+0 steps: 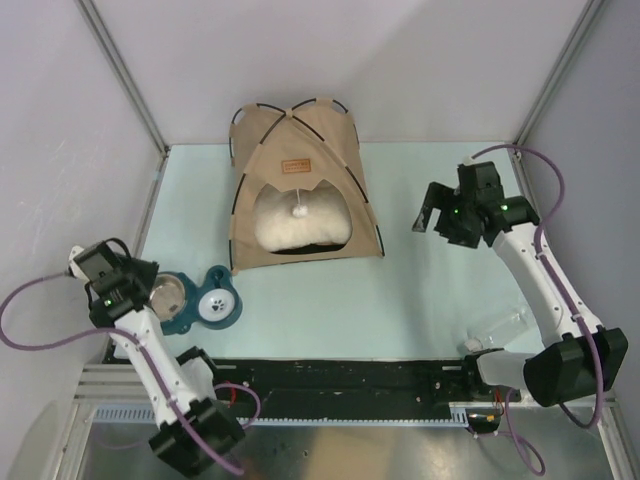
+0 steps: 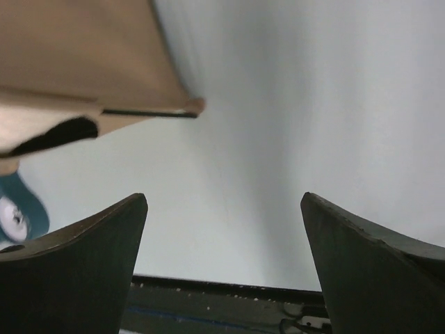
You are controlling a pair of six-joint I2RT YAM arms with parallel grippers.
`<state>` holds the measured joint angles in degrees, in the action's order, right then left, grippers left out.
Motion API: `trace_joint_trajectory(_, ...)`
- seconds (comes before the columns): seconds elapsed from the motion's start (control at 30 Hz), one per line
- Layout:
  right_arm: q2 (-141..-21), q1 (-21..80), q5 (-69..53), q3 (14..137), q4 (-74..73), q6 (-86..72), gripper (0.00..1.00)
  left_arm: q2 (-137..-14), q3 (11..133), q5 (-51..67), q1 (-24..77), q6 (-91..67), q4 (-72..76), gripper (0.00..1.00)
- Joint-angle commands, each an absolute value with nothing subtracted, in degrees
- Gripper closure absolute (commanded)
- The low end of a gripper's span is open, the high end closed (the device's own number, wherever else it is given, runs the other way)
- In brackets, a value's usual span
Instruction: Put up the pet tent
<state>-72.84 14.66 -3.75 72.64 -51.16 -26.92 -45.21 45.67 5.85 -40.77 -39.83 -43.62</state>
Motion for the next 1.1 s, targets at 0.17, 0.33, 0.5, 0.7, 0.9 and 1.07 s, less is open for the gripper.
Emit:
trace_joint_trajectory(0.17,-71.31,1.79,8.73,72.65,-55.75,-31.41,0.0,-38.19,49.27,14.82,-30.47,-29.54,-42.17,0.47)
trace_joint_trajectory(0.33,-69.93,-4.9,18.61,71.34,-58.89,-38.49,0.01,-37.27,49.83,18.65,-25.03,-23.98,-41.51,0.35)
trace_joint_trajectory(0.5,-69.26,-9.77,28.21,69.71,-63.5,-46.42,0.01,-37.35,49.7,15.99,-22.33,-25.94,-40.03,0.14)
trace_joint_trajectory(0.7,-68.49,-13.08,32.63,66.81,-69.92,-55.33,0.01,-40.54,51.59,14.88,-18.46,-26.43,-39.85,0.01)
trace_joint_trajectory(0.9,-65.55,-19.37,28.22,60.86,-67.88,-54.98,0.01,-44.35,54.38,9.93,-17.12,-27.33,-40.58,0.0)
trace_joint_trajectory(1.07,-64.66,-23.51,25.29,57.09,-67.44,-55.85,0.01,-47.56,57.3,8.09,-17.02,-28.84,-41.56,0.0)
